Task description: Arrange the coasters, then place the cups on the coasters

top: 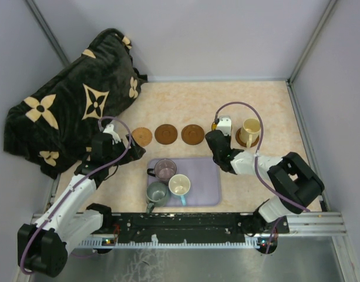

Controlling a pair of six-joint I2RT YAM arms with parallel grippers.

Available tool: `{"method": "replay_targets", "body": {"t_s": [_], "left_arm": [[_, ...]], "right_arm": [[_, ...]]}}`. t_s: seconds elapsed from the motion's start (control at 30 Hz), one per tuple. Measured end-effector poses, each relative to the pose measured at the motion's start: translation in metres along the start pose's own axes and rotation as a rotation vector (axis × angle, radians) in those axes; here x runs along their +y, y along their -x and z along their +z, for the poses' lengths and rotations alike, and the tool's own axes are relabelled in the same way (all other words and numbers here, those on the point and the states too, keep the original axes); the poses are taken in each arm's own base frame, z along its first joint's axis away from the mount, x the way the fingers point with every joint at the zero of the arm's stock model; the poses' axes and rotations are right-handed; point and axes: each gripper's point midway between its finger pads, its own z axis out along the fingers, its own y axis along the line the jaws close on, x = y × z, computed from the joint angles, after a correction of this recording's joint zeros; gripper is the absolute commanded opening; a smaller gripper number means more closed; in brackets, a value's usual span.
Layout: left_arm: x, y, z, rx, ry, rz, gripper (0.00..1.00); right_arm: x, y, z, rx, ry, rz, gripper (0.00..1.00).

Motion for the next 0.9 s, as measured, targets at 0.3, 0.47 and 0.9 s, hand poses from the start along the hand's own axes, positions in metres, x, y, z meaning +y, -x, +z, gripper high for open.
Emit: {"method": "replay_targets", "body": {"t_s": [0.3, 0.47, 0.9], "left_arm": [[0.0, -0.0001, 0.0, 0.0, 0.0, 0.0, 1.0], [0.0, -0.0001, 0.0, 0.0, 0.0, 0.0, 1.0], [0.0002, -0.0003, 0.0001, 0.001, 0.001, 0.0, 1.0]], "right_arm": [[-0.001, 0.0003, 0.0018, -0.001, -0.008, 0.031, 0.01], [-0.0017, 0.0003, 0.0023, -0.001, -0.013, 0.051, 0.14], [-0.0066, -0.0029, 0.002, 0.008, -0.038, 0.058, 0.58]]}}
